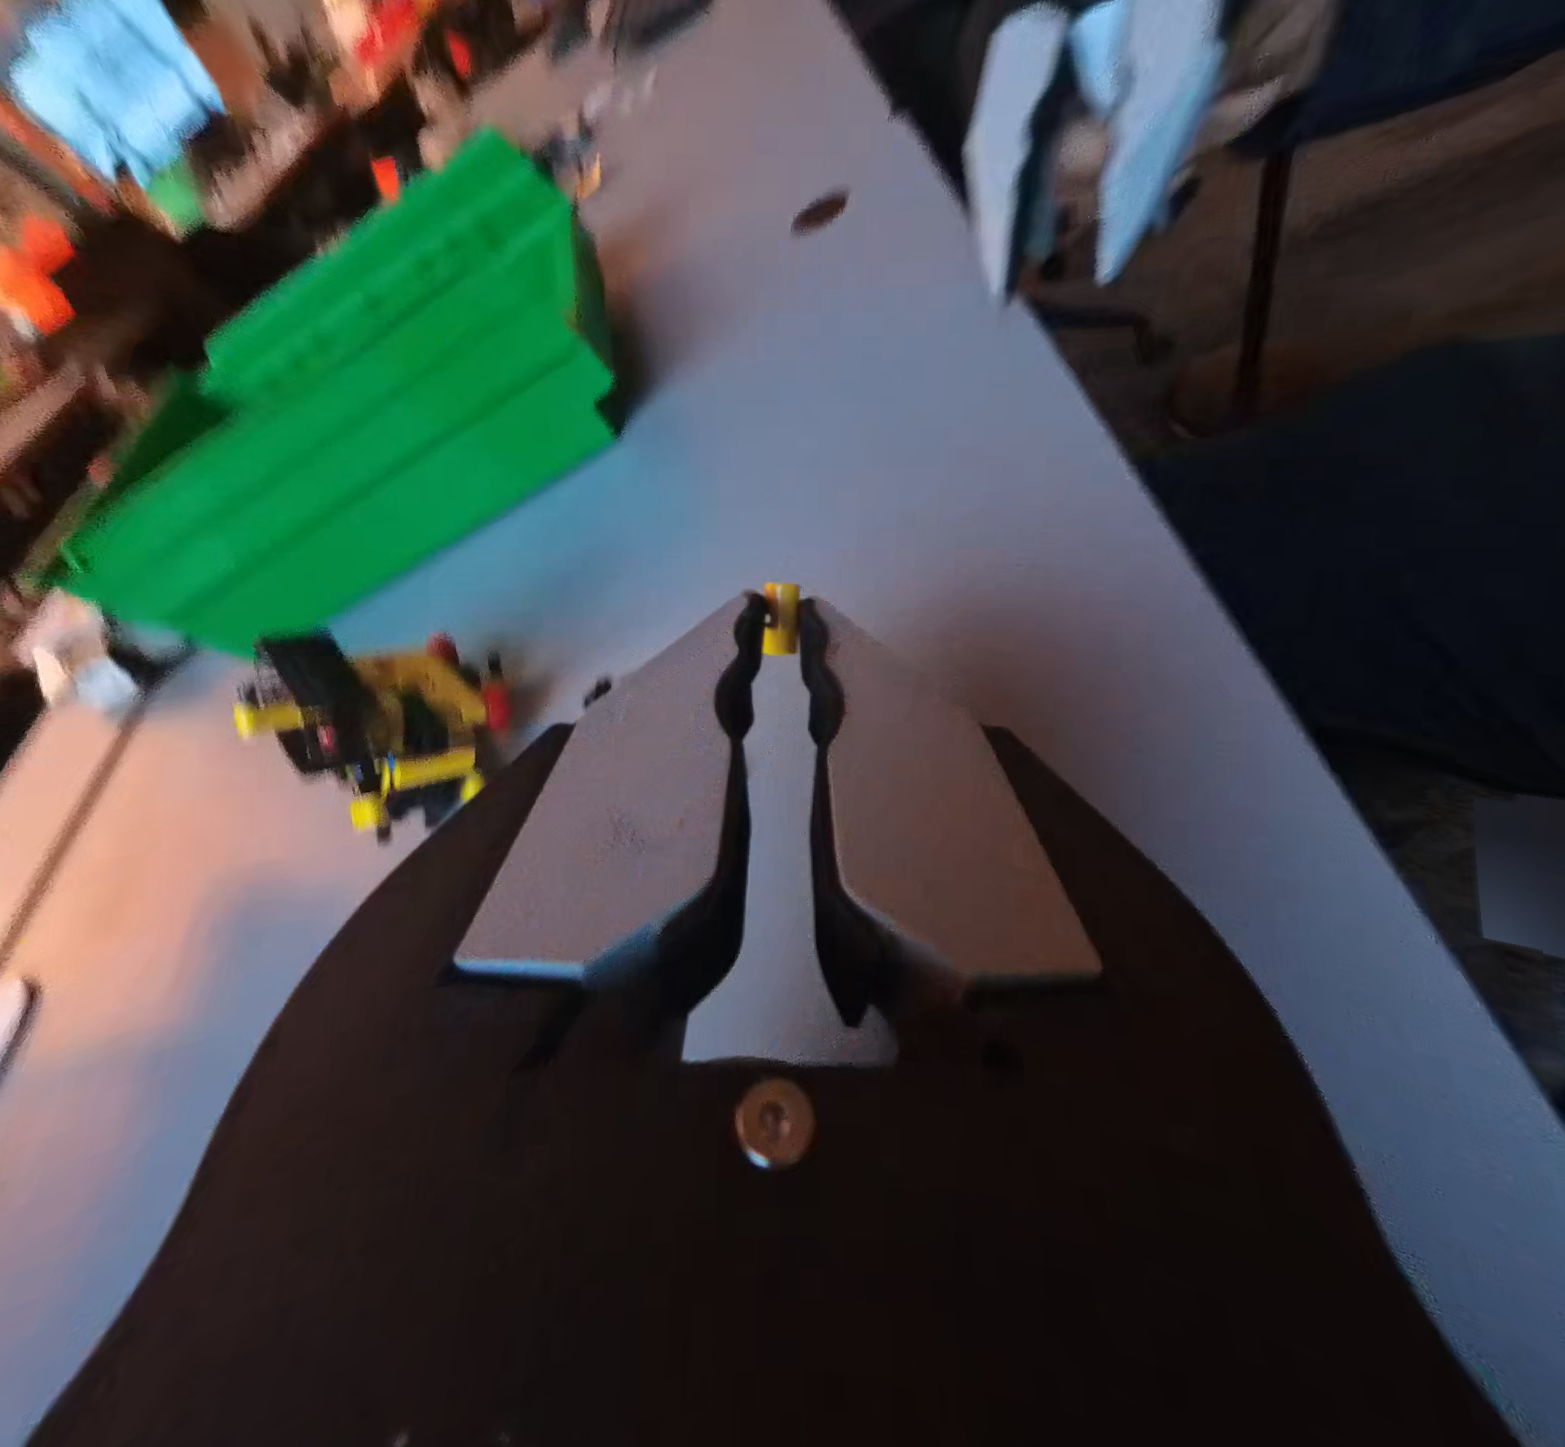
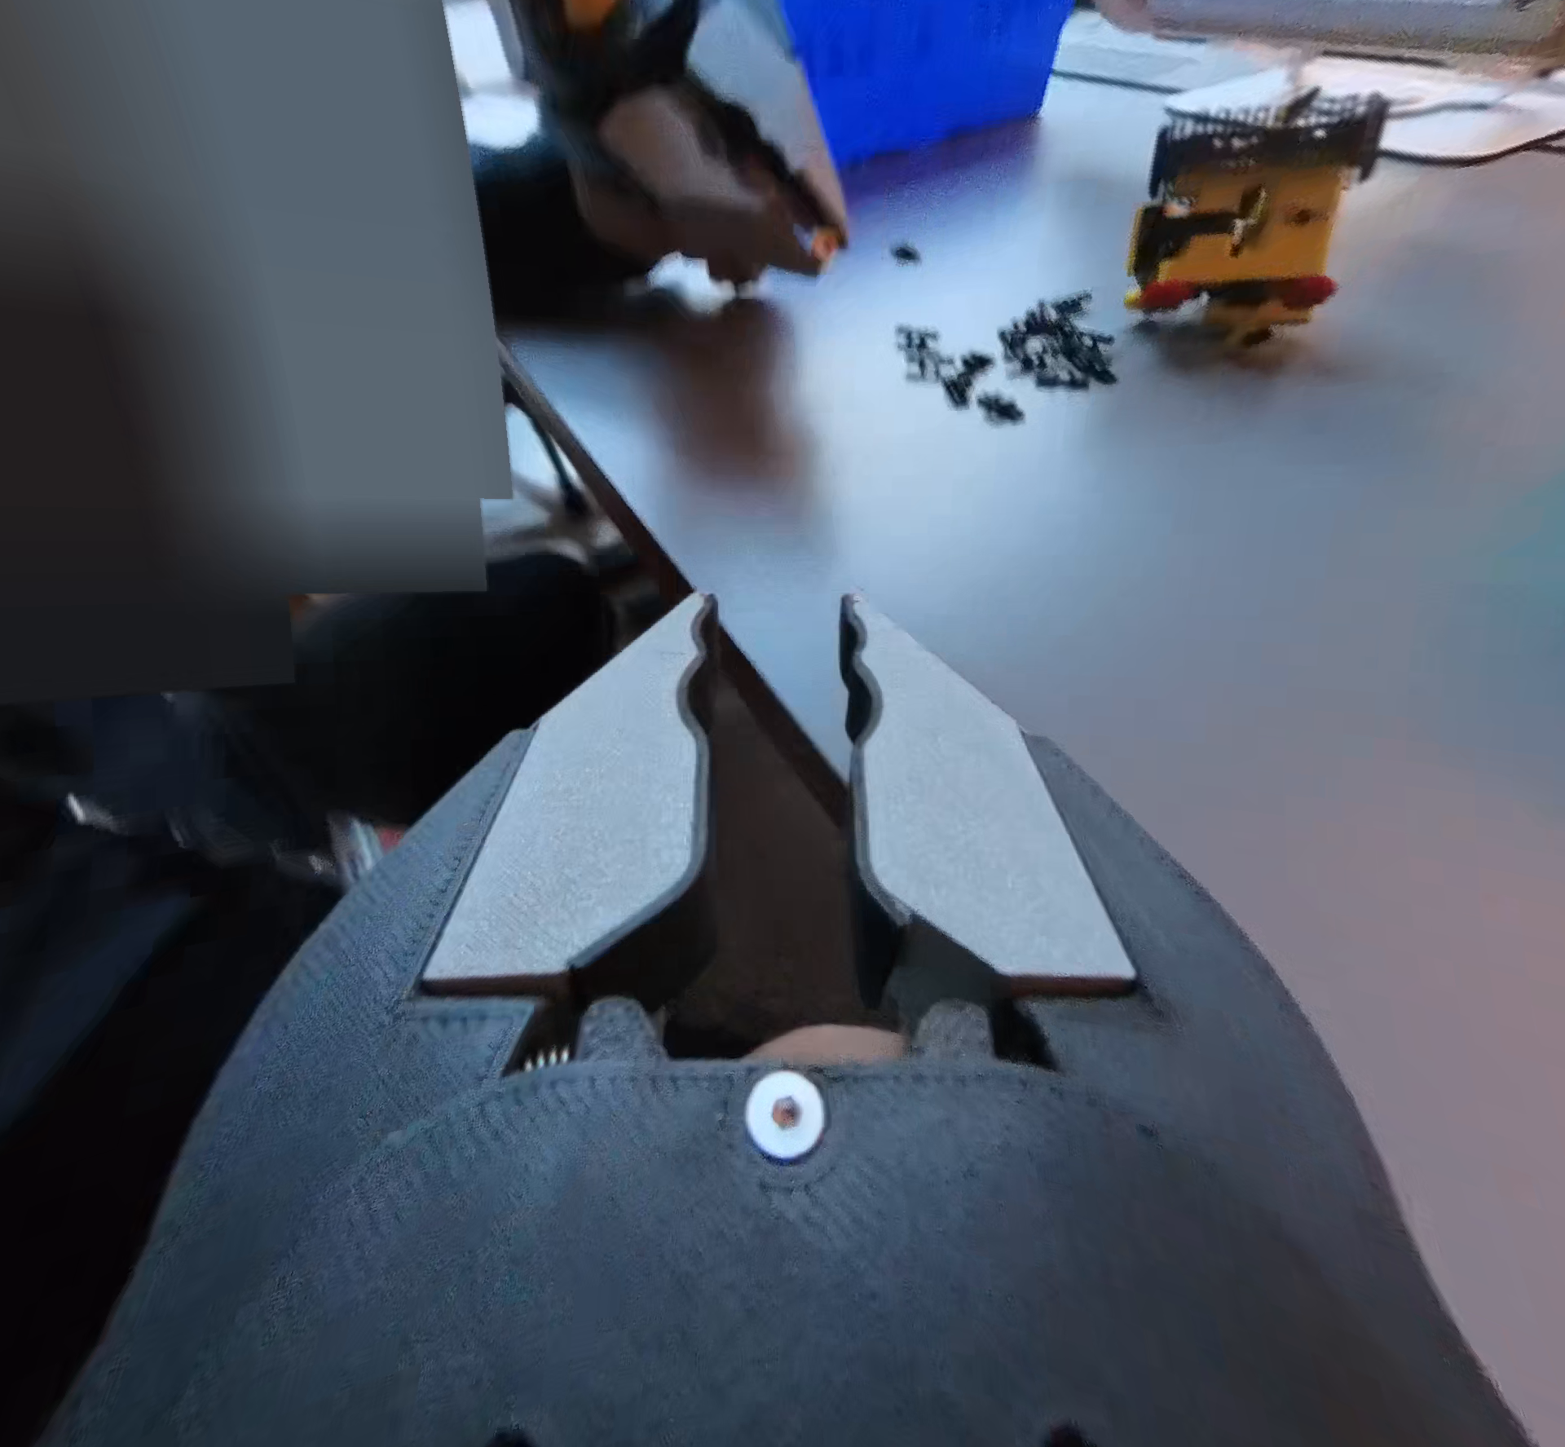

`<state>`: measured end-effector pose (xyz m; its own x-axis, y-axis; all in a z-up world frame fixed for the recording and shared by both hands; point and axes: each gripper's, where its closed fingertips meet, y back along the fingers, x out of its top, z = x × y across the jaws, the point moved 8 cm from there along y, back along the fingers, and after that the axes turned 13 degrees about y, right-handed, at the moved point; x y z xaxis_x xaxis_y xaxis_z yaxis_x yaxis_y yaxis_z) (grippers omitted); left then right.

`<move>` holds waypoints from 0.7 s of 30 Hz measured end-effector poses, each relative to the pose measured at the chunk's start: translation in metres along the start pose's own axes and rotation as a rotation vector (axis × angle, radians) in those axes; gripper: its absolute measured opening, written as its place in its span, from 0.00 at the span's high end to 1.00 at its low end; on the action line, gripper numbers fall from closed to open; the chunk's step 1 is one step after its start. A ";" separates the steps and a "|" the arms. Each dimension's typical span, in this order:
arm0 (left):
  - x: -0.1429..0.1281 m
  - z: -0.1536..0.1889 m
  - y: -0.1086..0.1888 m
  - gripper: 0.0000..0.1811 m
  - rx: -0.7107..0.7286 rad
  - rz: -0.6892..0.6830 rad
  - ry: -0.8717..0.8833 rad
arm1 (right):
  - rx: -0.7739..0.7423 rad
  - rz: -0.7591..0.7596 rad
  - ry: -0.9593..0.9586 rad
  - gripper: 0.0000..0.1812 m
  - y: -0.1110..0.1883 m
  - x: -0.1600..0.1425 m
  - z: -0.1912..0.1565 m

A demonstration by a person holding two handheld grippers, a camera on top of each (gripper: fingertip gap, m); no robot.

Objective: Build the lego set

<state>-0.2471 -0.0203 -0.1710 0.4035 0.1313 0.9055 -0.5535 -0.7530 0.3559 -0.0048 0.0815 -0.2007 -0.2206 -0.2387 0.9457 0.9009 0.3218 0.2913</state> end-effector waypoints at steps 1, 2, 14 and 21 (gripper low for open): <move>0.005 0.008 0.000 0.97 -0.002 0.043 -0.043 | 0.020 0.038 -0.052 0.85 -0.007 0.008 0.004; 0.010 0.015 -0.002 0.98 -0.004 0.072 -0.078 | 0.029 0.075 -0.092 0.85 -0.014 0.017 0.010; 0.046 0.086 -0.013 0.98 0.130 0.373 -0.397 | 0.479 0.258 -0.331 0.87 -0.060 0.074 0.003; 0.057 0.100 -0.003 0.98 0.130 0.540 -0.362 | 0.678 0.394 -0.418 0.92 -0.058 0.084 -0.011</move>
<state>-0.1494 -0.0750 -0.1432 0.3261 -0.4941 0.8059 -0.6634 -0.7269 -0.1773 -0.0710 0.0324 -0.1393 -0.1795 0.3156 0.9318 0.5545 0.8148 -0.1692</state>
